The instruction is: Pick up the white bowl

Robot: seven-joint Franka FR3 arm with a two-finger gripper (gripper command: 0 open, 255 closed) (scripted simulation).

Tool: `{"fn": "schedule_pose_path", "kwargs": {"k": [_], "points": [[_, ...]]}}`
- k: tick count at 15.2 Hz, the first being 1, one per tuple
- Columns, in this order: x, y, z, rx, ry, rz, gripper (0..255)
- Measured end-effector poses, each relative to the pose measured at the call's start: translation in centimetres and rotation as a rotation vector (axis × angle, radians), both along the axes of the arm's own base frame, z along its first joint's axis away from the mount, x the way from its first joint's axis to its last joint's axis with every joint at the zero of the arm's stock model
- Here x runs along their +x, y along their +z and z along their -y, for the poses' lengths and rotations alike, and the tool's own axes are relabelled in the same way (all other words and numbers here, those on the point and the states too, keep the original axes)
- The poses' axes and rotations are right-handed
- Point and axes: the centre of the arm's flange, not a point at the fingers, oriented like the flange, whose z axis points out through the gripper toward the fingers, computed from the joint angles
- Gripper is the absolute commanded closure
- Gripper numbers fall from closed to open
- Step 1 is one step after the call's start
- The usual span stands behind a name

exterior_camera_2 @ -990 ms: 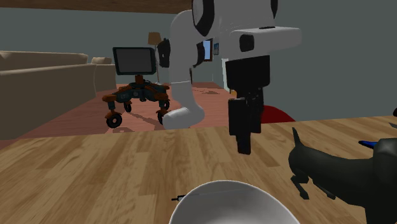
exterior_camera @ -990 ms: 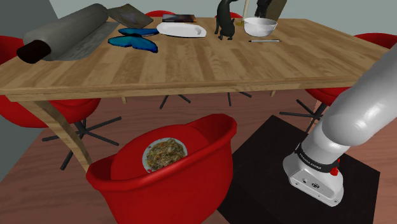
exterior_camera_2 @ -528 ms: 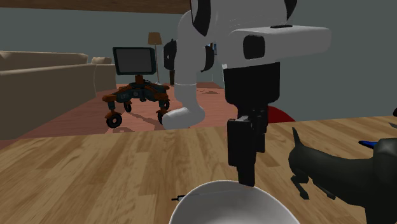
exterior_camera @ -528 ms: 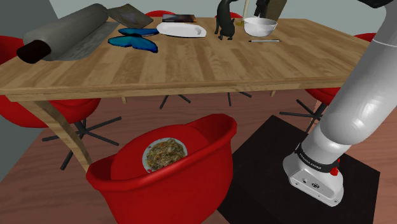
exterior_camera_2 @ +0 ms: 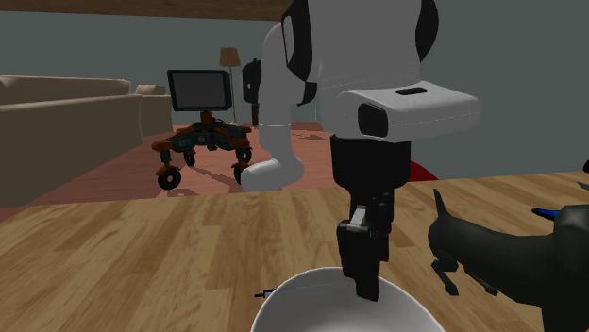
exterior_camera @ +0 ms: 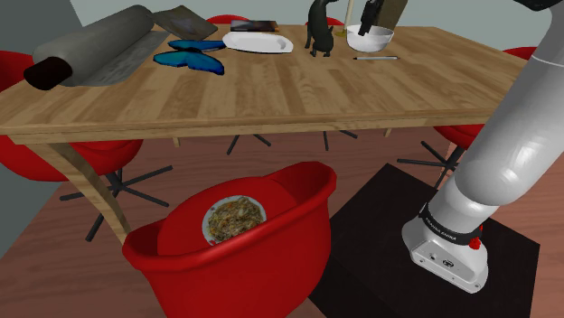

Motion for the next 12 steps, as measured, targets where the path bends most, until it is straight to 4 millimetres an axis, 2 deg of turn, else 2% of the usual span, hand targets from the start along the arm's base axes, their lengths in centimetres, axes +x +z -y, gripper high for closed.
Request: {"fn": "schedule_pose_path", "kwargs": {"k": [9,12], "points": [[0.0,0.0,0.0,0.0,0.001,0.001,255],[0.0,1.1,0.0,0.0,0.0,0.0,255]]}}
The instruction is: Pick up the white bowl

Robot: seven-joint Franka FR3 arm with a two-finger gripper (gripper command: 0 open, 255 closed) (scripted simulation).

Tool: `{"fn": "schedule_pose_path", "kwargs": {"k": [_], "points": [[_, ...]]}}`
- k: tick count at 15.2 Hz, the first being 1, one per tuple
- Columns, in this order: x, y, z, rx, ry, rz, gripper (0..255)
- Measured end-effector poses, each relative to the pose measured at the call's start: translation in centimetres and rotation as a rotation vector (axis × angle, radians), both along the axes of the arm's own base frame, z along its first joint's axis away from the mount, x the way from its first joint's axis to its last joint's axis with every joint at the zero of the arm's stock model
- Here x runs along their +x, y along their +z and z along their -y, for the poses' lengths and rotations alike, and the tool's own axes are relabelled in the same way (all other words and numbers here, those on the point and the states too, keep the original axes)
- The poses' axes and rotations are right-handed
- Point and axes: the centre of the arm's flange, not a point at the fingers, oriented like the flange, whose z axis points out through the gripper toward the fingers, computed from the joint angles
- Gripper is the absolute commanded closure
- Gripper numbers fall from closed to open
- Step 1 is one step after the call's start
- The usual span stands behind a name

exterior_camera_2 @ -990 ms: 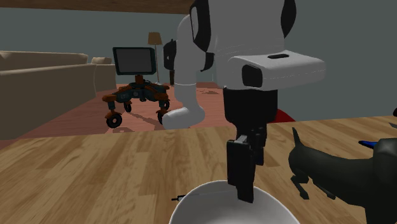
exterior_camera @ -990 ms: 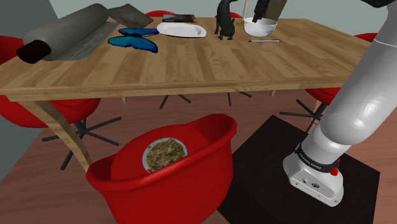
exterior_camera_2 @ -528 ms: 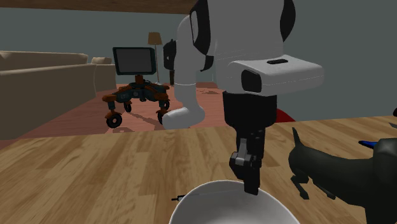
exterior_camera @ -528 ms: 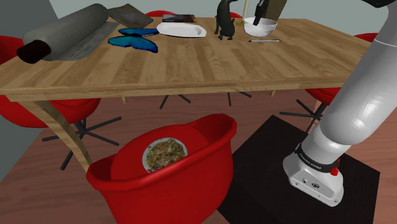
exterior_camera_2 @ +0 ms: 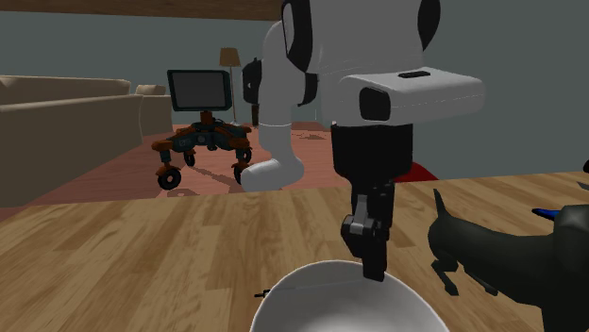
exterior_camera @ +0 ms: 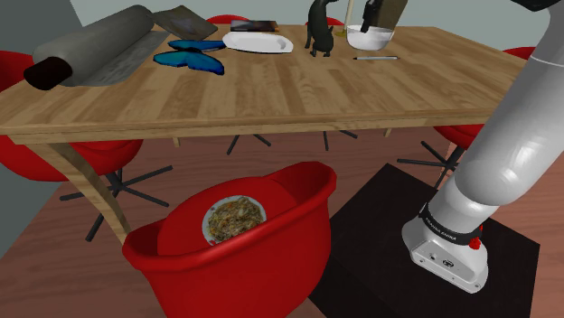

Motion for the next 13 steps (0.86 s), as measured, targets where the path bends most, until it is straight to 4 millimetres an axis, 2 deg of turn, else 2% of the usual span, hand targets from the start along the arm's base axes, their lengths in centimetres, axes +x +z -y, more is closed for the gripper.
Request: {"fn": "schedule_pose_path", "kwargs": {"k": [13], "points": [[0.0,6.5,-0.1,0.0,0.0,0.0,255]]}}
